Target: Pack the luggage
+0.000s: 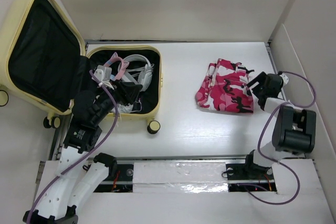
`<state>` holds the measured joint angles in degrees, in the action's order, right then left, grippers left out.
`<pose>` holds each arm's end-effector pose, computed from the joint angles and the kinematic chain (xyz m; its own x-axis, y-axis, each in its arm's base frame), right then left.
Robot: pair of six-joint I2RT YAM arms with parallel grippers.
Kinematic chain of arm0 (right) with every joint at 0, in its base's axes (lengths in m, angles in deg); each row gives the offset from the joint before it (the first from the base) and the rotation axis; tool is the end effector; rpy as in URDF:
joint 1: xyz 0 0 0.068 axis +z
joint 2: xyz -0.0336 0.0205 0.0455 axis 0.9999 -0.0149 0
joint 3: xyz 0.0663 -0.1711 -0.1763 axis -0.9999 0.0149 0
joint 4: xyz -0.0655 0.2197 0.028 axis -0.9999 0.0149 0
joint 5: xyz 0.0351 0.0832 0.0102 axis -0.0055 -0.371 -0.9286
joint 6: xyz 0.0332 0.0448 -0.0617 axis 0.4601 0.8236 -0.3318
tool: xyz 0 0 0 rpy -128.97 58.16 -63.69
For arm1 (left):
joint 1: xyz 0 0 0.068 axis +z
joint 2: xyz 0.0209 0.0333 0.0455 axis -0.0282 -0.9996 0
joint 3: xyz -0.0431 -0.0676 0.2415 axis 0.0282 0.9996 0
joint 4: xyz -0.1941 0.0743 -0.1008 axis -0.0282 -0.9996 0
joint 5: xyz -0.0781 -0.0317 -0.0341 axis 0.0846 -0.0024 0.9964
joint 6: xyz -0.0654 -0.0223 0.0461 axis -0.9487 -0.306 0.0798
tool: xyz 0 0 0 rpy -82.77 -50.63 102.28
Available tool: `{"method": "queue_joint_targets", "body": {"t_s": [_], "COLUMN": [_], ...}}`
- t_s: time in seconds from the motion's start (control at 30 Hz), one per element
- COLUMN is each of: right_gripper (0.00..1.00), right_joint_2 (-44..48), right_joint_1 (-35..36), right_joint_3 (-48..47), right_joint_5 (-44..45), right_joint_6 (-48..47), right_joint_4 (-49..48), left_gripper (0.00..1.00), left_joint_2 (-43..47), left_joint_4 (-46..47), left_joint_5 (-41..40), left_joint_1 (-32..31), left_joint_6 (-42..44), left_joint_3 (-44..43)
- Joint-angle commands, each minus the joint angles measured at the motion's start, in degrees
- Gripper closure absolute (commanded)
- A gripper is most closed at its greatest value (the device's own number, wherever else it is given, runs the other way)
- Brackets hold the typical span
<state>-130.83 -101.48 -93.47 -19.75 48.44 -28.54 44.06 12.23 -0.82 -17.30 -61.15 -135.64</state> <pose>0.3053 -0.0757 0.1727 -0.2487 0.6051 -0.7563 0.5321 0.7378 0.4154 0.1445 -0.0740 0.3758 -0.1021 -0.3140 -0.9439 0.6094 0.7302 -0.3088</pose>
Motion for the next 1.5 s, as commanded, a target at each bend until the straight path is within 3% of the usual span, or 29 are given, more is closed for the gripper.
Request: {"method": "queue_joint_targets", "body": {"t_s": [0.0,0.17,0.3,0.37,0.47,0.63,0.67,0.77,0.87,0.9,0.97,1.07,1.17,1.2,1.23,1.37,1.47], "right_gripper": [0.13,0.14,0.37,0.4,0.41,0.44,0.43,0.34,0.25,0.18,0.09,0.15,0.64,0.92,1.0,1.0,0.63], "right_joint_2": [-8.44,-14.87,-16.55,-16.63,-19.0,-24.09,-25.93,-32.44,-34.83,-33.96,-27.38,-13.94,-1.13,1.27,3.39,14.36,16.59], "right_joint_1": [-3.3,-3.83,-1.47,1.85,4.33,4.34,4.34,5.04,5.57,5.57,6.35,11.17,18.37,23.62,25.76,32.98,33.61], "right_joint_3": [-5.17,-4.57,-1.0,2.36,1.25,-18.32,-27.76,-40.9,-47.79,-47.9,-44.49,-29.14,-9.54,-5.4,-1.79,14.9,17.14], "right_joint_5": [-18.83,-30.83,-36.29,-36.91,-36.03,-30.85,-32.15,-35.41,-35.86,-35.33,-29.99,-24.09,-20.05,-18.56,-17.15,-10.12,-7.47], "right_joint_6": [-0.38,1.98,9.26,15.32,21.23,11.77,9.74,4.9,2.17,0.34,-1.61,-2.15,2.06,4.86,6.19,13.93,15.17], "right_joint_4": [-2.6,-10.06,-16.11,-26.95,-32.73,-15.12,-7.68,-3.4,2.47,3.2,3.9,-0.1,-7.65,-9.0,-9.62,-13.14,-7.73], "left_gripper": [0.6,0.6,0.6,0.6,0.6,0.6,0.6,0.6,0.6,0.6,0.6,0.6,0.6,0.6,0.6,0.6,0.6], "left_joint_2": [-0.99,-1.26,-1.43,-1.87,-1.7,-1.61,-1.52,-2.05,-2.31,-2.49,-2.84,-2.84,-3.36,-3.37,-3.28,-2.49,-1.7], "left_joint_4": [3.15,2.89,3.33,3.15,3.68,3.42,3.5,3.33,3.68,3.51,3.24,3.5,3.15,3.33,3.42,3.42,3.33], "left_joint_5": [1.34,0.9,1.34,1.86,2.04,2.04,1.96,1.86,2.22,2.04,2.04,2.48,2.48,2.74,2.92,3.1,3.01], "left_joint_1": [-0.16,-0.16,-0.16,-0.16,-0.16,-0.16,-0.16,-0.16,-0.16,-0.16,-0.16,-0.16,-0.16,-0.16,-0.16,-0.16,-0.16], "left_joint_6": [-0.62,-0.54,-0.71,-0.71,-0.89,-0.97,-0.98,-0.8,-0.89,-0.8,-0.71,-0.8,-0.62,-0.71,-0.71,-0.8,-0.89], "left_joint_3": [0.44,0.27,0.27,0.18,0.62,0.88,0.97,0.44,0.62,0.62,0.44,0.35,-0.17,-0.09,0.0,0.26,0.35]}}
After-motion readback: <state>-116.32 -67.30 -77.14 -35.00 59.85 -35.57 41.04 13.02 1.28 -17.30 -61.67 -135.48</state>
